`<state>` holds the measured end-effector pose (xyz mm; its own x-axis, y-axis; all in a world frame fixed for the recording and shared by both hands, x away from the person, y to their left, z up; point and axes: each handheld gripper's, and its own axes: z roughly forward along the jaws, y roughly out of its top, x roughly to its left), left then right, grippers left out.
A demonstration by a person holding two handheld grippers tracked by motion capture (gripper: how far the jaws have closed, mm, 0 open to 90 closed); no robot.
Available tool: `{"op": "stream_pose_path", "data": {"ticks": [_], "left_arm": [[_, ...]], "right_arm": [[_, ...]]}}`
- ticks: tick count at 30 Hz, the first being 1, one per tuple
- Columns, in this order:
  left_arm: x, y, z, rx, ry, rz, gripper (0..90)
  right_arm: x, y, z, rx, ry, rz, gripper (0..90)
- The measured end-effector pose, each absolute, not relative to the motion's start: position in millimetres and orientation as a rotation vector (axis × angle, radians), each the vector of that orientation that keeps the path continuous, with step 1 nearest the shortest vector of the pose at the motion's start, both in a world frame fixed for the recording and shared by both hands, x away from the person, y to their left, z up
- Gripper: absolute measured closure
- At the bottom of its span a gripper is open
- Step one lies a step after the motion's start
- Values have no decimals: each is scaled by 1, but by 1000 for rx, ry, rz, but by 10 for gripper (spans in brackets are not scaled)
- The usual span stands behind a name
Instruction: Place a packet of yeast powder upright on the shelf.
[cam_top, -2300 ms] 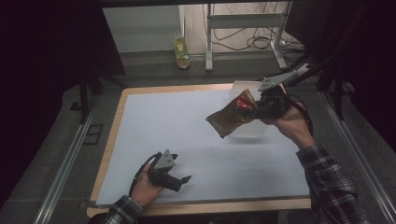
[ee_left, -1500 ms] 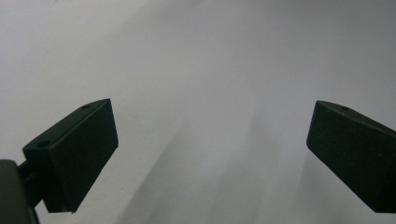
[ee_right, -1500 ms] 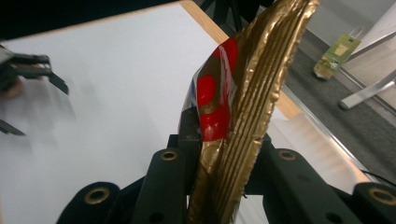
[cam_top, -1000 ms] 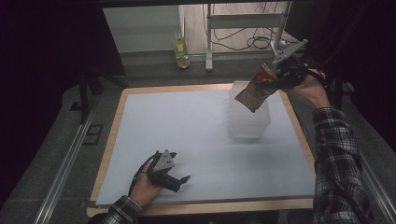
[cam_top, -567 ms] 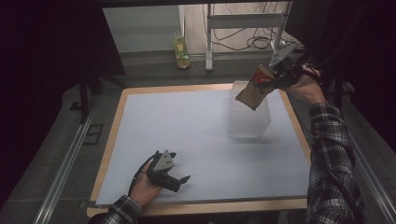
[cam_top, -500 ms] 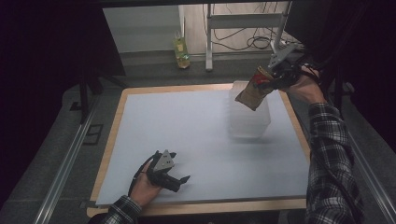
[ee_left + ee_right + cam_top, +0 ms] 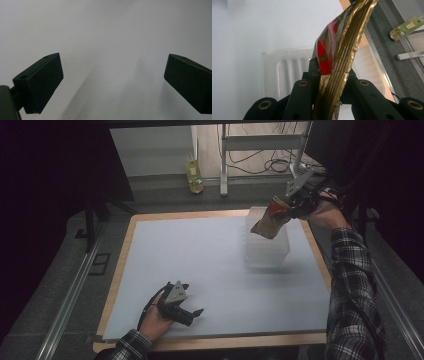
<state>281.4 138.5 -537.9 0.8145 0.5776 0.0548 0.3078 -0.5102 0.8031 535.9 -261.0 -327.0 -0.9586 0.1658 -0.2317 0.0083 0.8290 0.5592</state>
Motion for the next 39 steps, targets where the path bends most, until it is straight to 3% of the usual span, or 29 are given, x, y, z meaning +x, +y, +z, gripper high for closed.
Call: {"op": "stream_pose_path", "data": {"ticks": [5, 18, 26, 39], "left_arm": [[281, 139, -538, 2138, 646, 403, 24], [281, 139, -537, 2146, 643, 407, 26], [281, 139, -537, 2148, 638, 416, 26], [281, 137, -537, 2151, 634, 419, 26]], "right_arm": [[543, -247, -344, 102, 2801, 689, 759], [561, -243, -376, 270, 2802, 698, 737], [552, -247, -374, 368, 2733, 773, 476], [541, -252, -368, 514, 2667, 839, 224]]}}
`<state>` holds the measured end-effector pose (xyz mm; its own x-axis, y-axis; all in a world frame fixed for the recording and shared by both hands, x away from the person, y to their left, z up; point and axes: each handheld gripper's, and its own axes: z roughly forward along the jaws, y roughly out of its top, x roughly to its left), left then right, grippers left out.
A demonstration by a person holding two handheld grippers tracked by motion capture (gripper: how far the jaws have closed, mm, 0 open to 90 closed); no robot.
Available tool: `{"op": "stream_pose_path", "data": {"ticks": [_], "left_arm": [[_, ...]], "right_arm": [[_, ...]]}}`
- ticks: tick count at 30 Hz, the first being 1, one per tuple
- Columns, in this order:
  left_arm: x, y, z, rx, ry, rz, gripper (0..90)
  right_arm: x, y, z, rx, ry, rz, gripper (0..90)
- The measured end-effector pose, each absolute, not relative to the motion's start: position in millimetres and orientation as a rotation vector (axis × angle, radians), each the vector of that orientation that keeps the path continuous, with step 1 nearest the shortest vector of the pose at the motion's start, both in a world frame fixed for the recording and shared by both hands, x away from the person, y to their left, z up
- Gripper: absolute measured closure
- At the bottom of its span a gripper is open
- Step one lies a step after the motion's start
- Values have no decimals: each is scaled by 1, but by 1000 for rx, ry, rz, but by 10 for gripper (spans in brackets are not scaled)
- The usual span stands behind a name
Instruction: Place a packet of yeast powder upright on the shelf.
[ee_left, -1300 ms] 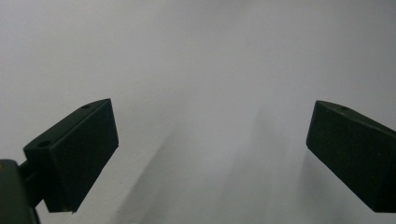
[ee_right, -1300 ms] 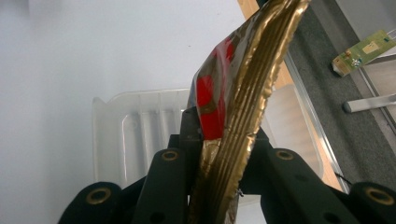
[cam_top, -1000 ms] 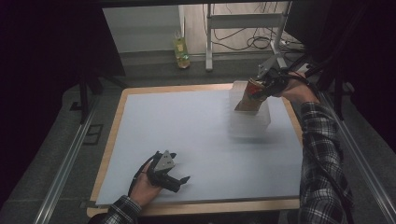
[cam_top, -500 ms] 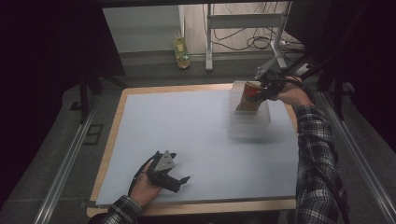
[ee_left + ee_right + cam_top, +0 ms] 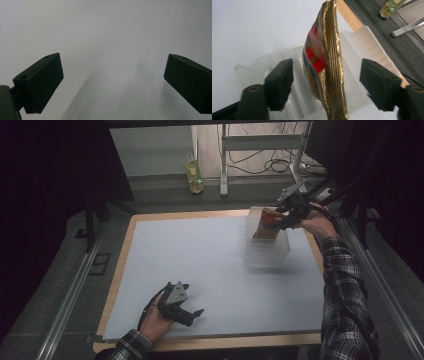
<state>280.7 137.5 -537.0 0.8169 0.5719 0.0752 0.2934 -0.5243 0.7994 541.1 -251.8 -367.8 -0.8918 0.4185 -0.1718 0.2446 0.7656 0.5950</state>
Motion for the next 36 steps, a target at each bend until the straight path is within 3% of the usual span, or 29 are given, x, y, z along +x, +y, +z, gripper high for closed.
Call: {"op": "stream_pose_path", "data": {"ticks": [13, 36], "left_arm": [[281, 138, -537, 2142, 638, 419, 25], [280, 137, -536, 2136, 636, 424, 24]], "right_arm": [[529, -253, -359, 550, 2600, 920, 84], [498, -262, -349, 703, 2493, 1071, 38]]}}
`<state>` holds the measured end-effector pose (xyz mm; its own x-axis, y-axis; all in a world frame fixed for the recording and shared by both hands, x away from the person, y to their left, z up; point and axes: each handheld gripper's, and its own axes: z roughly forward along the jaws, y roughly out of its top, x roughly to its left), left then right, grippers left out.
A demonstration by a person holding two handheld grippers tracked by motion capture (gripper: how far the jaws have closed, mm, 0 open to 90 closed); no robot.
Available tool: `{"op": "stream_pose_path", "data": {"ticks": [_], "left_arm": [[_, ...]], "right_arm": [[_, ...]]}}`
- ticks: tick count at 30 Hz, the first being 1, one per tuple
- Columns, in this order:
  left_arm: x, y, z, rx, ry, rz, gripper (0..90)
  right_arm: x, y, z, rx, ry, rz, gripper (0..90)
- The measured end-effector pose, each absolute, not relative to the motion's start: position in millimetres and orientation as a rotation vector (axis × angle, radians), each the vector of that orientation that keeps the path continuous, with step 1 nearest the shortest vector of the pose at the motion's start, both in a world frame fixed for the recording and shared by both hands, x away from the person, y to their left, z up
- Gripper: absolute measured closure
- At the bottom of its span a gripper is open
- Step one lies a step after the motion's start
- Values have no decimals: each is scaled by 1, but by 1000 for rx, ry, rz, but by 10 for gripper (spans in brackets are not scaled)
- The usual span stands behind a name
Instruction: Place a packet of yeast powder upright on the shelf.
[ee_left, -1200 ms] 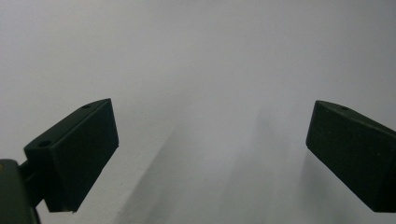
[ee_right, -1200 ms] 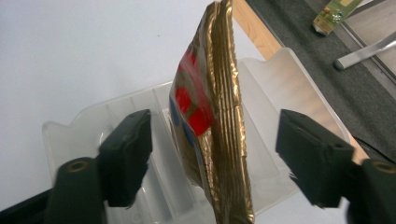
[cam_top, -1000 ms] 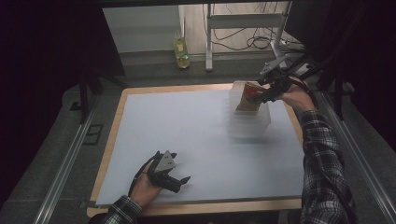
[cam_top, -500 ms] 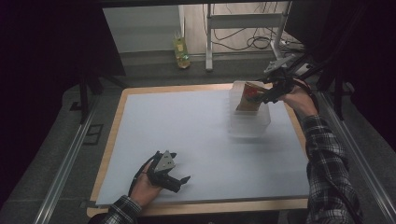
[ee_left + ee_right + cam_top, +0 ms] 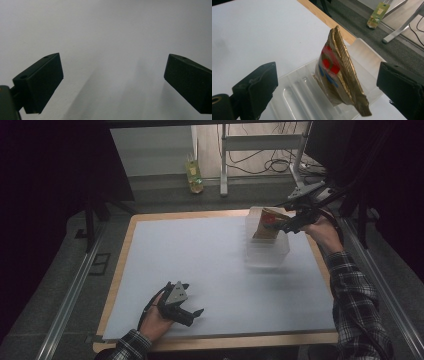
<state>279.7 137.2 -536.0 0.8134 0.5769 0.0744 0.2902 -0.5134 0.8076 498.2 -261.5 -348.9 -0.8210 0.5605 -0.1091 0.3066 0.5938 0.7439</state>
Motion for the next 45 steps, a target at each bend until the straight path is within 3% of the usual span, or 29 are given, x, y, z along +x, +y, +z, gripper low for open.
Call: {"op": "stream_pose_path", "data": {"ticks": [45], "left_arm": [[280, 139, -534, 2117, 645, 401, 28]], "right_arm": [[411, -274, -377, 774, 2461, 1158, 25]]}}
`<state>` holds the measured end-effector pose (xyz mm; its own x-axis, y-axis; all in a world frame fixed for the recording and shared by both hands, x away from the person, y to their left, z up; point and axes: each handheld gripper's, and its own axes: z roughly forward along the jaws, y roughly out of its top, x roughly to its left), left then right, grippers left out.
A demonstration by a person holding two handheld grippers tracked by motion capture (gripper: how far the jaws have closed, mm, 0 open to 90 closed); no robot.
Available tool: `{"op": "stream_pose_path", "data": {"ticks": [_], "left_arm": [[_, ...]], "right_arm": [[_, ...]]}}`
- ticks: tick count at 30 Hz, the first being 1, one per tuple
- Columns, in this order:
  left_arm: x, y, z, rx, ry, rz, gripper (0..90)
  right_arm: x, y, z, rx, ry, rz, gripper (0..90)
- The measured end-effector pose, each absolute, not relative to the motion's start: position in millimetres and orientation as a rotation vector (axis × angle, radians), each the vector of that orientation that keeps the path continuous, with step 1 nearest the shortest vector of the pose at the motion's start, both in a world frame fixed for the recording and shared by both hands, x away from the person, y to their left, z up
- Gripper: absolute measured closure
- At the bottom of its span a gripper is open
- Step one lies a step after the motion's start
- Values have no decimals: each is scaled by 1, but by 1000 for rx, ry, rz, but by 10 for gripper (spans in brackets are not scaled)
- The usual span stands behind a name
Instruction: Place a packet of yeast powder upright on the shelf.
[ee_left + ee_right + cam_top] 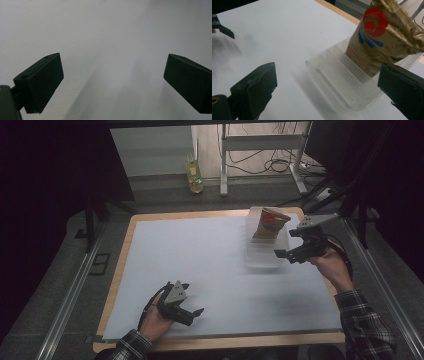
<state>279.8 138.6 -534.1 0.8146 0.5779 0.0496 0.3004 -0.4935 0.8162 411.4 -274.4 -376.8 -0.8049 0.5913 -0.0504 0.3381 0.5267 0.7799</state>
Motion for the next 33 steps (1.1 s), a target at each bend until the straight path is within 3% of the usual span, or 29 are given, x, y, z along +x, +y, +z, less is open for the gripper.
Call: {"op": "stream_pose_path", "data": {"ticks": [33], "left_arm": [[281, 140, -534, 2111, 647, 399, 21]], "right_arm": [[358, -274, -403, 780, 2459, 1221, 23]]}}
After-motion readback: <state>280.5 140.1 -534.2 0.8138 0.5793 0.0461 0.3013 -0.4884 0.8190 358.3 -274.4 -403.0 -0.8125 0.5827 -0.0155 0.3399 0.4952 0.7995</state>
